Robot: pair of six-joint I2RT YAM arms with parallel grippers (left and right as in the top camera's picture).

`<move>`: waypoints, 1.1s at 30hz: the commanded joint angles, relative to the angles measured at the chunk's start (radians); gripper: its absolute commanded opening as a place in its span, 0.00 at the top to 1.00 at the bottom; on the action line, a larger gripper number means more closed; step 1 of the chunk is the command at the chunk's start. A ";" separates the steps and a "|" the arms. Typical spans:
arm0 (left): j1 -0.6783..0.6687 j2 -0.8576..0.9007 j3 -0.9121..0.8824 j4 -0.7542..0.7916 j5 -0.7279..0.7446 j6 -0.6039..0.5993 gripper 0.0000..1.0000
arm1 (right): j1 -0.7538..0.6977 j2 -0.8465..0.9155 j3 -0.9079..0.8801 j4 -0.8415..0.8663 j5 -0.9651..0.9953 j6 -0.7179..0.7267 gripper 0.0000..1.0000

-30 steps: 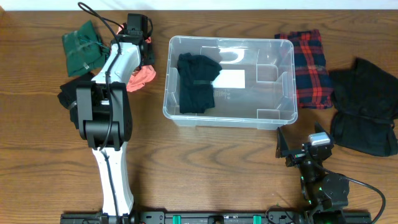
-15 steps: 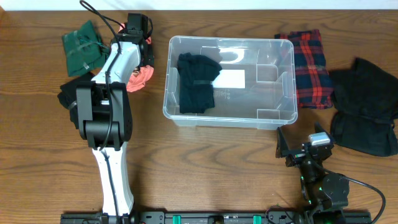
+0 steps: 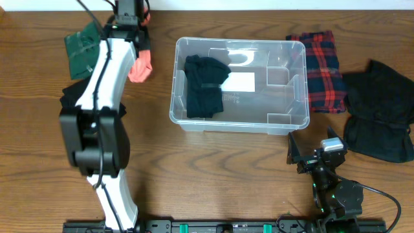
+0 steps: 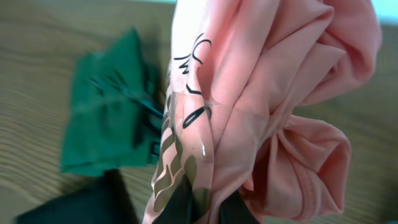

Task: Pack container
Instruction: 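Carry the pink shirt into the container beside the black garment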

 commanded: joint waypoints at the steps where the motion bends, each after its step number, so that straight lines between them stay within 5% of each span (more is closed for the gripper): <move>1: -0.004 -0.083 0.013 -0.017 -0.028 0.013 0.94 | 0.008 -0.005 -0.002 -0.004 0.000 -0.016 0.01; 8: -0.106 -0.240 0.013 -0.098 -0.028 0.013 0.94 | 0.008 -0.005 -0.002 -0.004 0.000 -0.016 0.01; 15: -0.344 -0.362 0.013 -0.137 -0.027 0.009 0.94 | 0.008 -0.005 -0.002 -0.004 0.000 -0.016 0.01; 26: -0.558 -0.283 0.013 -0.224 -0.019 -0.188 0.94 | 0.008 -0.005 -0.002 -0.004 0.000 -0.016 0.01; 33: -0.590 -0.212 0.013 -0.189 0.204 -0.188 0.94 | 0.008 -0.005 -0.002 -0.004 -0.001 -0.016 0.01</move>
